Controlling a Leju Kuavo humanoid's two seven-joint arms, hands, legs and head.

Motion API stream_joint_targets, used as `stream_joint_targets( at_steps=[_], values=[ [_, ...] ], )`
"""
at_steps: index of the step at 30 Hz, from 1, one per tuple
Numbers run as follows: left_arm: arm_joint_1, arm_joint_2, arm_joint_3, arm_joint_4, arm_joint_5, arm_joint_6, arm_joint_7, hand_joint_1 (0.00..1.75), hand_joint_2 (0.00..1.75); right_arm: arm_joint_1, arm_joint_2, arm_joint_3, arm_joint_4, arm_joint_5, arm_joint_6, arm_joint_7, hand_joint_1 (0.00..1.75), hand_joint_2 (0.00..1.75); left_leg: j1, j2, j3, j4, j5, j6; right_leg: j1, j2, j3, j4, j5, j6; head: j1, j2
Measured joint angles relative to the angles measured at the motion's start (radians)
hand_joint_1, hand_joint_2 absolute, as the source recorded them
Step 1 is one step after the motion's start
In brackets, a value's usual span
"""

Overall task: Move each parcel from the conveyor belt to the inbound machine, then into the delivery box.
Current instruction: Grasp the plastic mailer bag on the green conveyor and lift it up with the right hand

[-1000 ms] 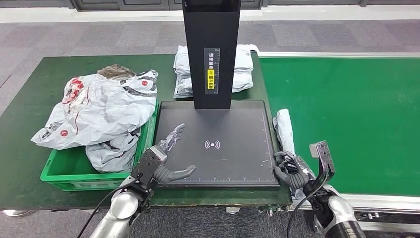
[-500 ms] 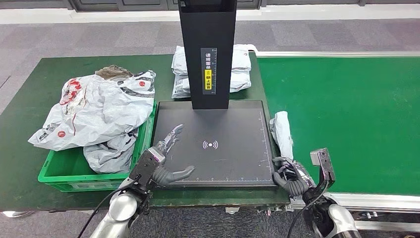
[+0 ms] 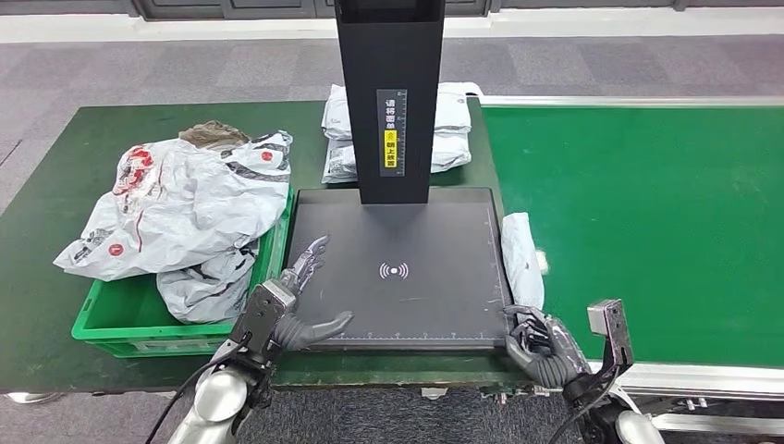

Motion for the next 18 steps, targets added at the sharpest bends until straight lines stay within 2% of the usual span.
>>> stream_joint_targets(
  at_steps=[11, 18],
  values=[
    [0.046, -0.018, 0.065, -0.030, -0.020, 0.019, 0.001, 0.00, 1.75, 0.149, 0.047, -0.055, -0.167, -0.023, -0.004, -0.035, 1.75, 1.75, -0.001, -0.004, -0.001, 0.000, -0.001, 0.001, -0.001, -0.004, 0.002, 0.000, -0.002, 0.002, 0.000, 0.000],
    [0.072, -0.028, 0.095, -0.050, -0.027, 0.027, 0.001, 0.00, 1.75, 0.160, 0.076, -0.100, -0.207, 0.001, -0.003, -0.032, 1.75, 1.75, -0.003, -0.004, 0.000, 0.000, -0.001, 0.003, -0.001, -0.005, 0.003, 0.000, -0.002, 0.003, 0.000, 0.000]
  ],
)
